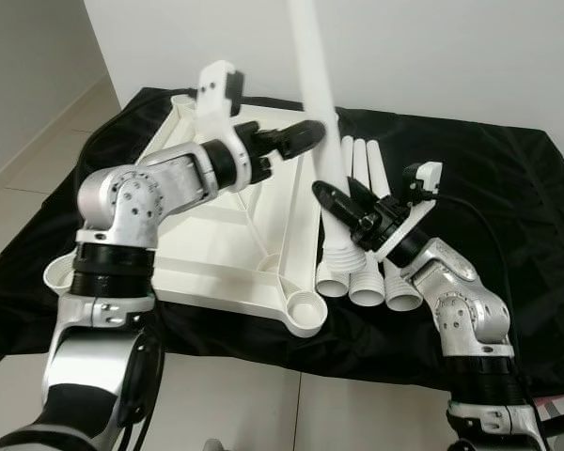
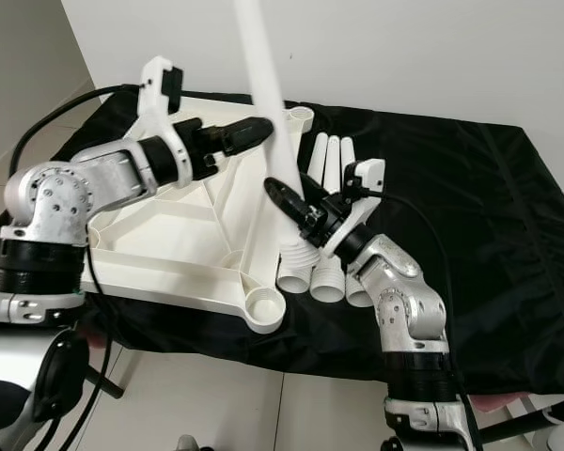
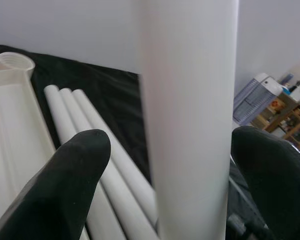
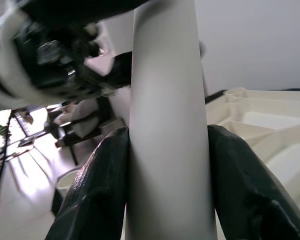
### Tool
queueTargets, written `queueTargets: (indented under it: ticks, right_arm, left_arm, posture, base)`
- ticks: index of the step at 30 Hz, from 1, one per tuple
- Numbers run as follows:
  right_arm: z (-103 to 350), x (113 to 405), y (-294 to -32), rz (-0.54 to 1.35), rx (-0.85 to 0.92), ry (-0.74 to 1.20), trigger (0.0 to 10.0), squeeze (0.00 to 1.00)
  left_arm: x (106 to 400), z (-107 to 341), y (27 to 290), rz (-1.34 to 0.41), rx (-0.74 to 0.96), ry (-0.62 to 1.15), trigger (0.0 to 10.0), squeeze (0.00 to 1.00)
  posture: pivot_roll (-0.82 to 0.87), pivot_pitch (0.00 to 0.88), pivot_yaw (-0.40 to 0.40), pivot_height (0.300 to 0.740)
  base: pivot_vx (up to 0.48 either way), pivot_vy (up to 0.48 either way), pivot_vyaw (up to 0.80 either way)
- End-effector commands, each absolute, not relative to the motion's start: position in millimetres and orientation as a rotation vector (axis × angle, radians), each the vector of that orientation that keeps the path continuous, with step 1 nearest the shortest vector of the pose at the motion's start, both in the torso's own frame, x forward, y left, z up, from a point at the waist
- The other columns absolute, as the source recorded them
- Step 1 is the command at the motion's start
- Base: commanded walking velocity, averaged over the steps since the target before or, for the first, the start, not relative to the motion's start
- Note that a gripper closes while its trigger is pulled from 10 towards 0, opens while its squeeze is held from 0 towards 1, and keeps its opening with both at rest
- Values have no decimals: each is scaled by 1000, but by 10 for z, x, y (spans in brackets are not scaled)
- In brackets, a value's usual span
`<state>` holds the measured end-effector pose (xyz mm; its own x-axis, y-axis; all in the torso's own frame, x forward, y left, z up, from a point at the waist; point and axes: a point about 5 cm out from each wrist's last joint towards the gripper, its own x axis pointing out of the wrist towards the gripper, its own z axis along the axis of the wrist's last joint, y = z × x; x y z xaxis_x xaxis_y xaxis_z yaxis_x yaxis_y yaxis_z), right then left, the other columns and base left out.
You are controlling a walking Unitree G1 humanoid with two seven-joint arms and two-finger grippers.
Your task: Building children table
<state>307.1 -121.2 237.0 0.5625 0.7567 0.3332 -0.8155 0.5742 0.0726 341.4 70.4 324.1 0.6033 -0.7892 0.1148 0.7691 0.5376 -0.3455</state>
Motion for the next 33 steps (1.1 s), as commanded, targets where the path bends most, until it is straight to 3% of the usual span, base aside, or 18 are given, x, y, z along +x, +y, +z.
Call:
queueTargets:
  ticks: [1,10,23,24,25,26,27,28,33]
  right_arm:
    - [2420,3023,-1196,972,223,-306,10000,0]
    - [2423,2989,-1172,1001,204,-310,10000,0]
    - [2390,3012,-1234,954,207,-306,10000,0]
    - [2391,3016,-1236,950,207,-306,10000,0]
    - [2391,3018,-1236,949,207,-307,10000,0]
    - [2396,3019,-1238,947,209,-310,10000,0]
    - [2396,3019,-1238,947,209,-310,10000,0]
    - [2401,3021,-1242,944,209,-312,10000,0]
    - [2417,3033,-1256,936,206,-315,10000,0]
  left_arm:
    - [3357,3288,626,-1087,-400,36,10000,0]
    - [3364,3390,560,-1119,-381,6,10000,0]
    - [3398,3545,730,-1074,-386,-41,10000,0]
    - [3399,3549,737,-1070,-388,-42,8706,0]
    - [3400,3549,740,-1067,-388,-42,8706,0]
    - [3400,3549,744,-1067,-387,-42,3569,0]
    - [3400,3549,744,-1067,-387,-42,3569,0]
    - [3401,3547,751,-1065,-393,-39,0,0]
    - [3392,3552,754,-1078,-397,-42,0,0]
  posture:
    - [-70,47,21,740]
    - [-74,37,23,740]
    - [-70,30,30,740]
    - [-68,32,31,740]
    - [-68,32,31,740]
    - [-68,37,32,740]
    - [-68,37,32,740]
    - [-66,40,31,740]
    - [-65,48,30,740]
  base:
    - [0,0,0]
    - [0,0,0]
    - [0,0,0]
    - [0,0,0]
    - [0,0,0]
    - [0,0,0]
    - [0,0,0]
    - [0,0,0]
    - [0,0,0]
